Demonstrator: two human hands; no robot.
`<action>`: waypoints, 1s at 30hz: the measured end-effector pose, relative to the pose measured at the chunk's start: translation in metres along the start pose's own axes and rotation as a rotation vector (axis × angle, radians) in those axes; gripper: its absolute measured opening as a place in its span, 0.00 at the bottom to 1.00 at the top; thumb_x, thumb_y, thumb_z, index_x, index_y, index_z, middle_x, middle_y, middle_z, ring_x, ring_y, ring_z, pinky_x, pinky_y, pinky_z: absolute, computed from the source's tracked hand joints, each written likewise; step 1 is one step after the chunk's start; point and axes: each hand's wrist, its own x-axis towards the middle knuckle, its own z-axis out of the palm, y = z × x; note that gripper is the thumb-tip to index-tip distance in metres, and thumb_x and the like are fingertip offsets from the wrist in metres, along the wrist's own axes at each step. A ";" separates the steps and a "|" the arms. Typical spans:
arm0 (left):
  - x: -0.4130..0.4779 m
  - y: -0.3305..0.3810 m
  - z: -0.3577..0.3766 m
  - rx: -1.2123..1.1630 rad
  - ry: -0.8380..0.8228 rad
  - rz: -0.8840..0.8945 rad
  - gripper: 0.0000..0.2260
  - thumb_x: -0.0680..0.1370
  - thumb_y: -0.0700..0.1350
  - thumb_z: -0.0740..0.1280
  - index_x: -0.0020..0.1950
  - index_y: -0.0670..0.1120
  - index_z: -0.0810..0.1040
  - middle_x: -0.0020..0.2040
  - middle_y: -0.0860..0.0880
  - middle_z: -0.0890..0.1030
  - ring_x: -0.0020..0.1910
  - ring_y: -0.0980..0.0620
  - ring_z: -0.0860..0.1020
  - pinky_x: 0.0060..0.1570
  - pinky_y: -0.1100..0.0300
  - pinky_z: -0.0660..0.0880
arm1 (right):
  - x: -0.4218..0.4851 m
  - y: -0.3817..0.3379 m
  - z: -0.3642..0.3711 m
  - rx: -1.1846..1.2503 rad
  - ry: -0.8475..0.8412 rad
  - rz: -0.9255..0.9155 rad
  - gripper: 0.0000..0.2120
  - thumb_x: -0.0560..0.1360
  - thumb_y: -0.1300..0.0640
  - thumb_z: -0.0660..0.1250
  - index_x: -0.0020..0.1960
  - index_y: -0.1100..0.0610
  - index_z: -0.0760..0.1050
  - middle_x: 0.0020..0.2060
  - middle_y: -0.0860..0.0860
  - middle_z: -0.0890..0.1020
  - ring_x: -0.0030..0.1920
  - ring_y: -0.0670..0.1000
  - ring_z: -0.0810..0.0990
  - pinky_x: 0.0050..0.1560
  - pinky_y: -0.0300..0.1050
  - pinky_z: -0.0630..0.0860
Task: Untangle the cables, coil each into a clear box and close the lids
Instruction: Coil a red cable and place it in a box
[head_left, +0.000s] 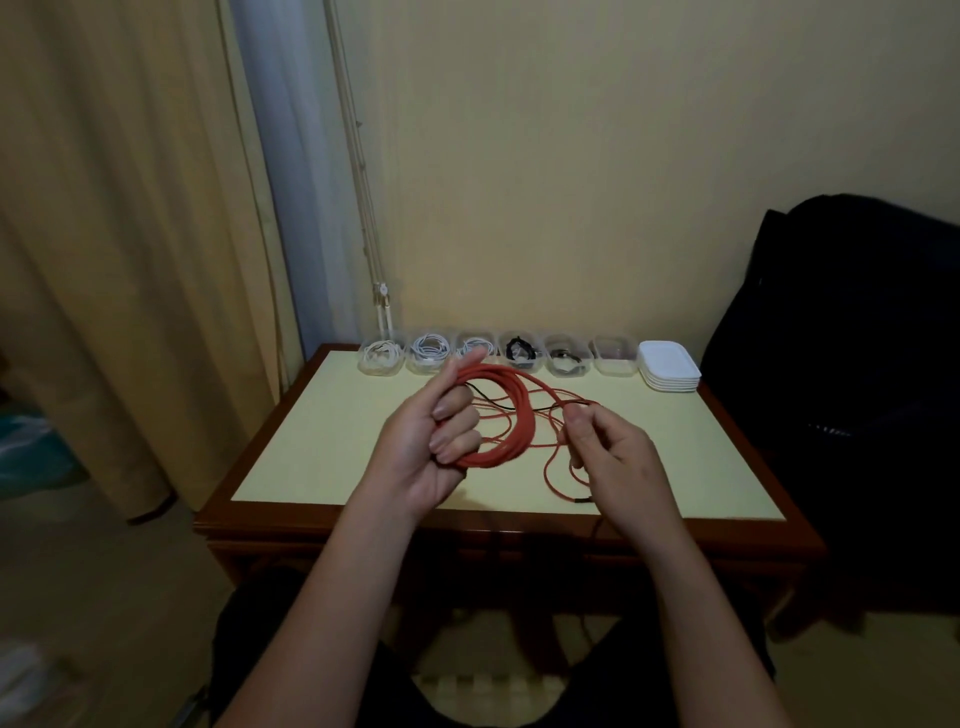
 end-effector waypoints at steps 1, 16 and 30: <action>0.000 0.004 -0.001 -0.032 -0.009 -0.003 0.15 0.83 0.47 0.59 0.65 0.41 0.77 0.26 0.54 0.60 0.17 0.58 0.59 0.15 0.68 0.54 | 0.000 0.000 -0.001 0.021 0.001 -0.002 0.18 0.82 0.45 0.61 0.42 0.56 0.78 0.29 0.47 0.75 0.30 0.42 0.71 0.33 0.36 0.69; -0.003 0.041 -0.021 -0.396 0.078 0.159 0.11 0.83 0.44 0.61 0.58 0.40 0.79 0.25 0.54 0.64 0.18 0.57 0.61 0.17 0.65 0.60 | -0.001 0.013 -0.007 0.042 0.156 0.050 0.04 0.77 0.51 0.72 0.47 0.50 0.79 0.38 0.48 0.82 0.43 0.47 0.81 0.44 0.42 0.78; -0.010 0.019 0.004 0.579 0.281 0.455 0.14 0.85 0.40 0.58 0.69 0.46 0.74 0.34 0.48 0.74 0.28 0.52 0.73 0.27 0.62 0.72 | -0.012 -0.009 0.009 -0.307 -0.006 -0.263 0.11 0.80 0.50 0.67 0.39 0.49 0.78 0.35 0.40 0.81 0.40 0.41 0.78 0.40 0.35 0.69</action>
